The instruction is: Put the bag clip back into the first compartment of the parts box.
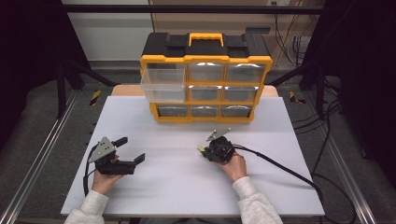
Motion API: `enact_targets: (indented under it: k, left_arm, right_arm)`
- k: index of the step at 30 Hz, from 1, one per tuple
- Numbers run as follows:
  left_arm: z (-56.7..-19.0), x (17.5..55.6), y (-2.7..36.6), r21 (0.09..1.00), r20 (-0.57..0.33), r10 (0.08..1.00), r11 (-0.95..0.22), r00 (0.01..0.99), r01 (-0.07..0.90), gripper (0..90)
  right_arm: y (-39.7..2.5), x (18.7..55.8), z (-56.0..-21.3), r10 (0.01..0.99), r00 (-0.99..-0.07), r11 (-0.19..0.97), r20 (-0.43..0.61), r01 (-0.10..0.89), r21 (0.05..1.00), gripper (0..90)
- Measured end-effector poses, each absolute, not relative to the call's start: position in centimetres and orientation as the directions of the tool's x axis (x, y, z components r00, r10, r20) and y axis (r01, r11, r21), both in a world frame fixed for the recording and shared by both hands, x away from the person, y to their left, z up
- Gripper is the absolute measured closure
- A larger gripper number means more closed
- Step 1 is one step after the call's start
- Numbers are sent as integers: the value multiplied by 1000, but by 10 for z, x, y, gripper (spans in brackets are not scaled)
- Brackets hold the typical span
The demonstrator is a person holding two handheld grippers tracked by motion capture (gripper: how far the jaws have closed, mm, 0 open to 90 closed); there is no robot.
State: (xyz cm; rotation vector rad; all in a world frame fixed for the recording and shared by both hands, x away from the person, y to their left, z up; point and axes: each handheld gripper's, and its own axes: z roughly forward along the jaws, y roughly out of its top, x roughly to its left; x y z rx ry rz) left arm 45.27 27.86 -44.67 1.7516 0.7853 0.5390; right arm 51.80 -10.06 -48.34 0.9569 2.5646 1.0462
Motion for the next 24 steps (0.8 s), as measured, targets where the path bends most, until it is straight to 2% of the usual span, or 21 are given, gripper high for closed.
enact_targets:
  k: [10,24]
  left_arm:
    - [-447,453,279,951,-23,735,-192,677,241,16]
    - [-447,453,278,950,-22,735,-196,678,244,16]
  right_arm:
    - [-101,518,-482,649,-759,533,57,506,678,777]
    - [-106,514,-466,634,-769,499,86,491,714,779]
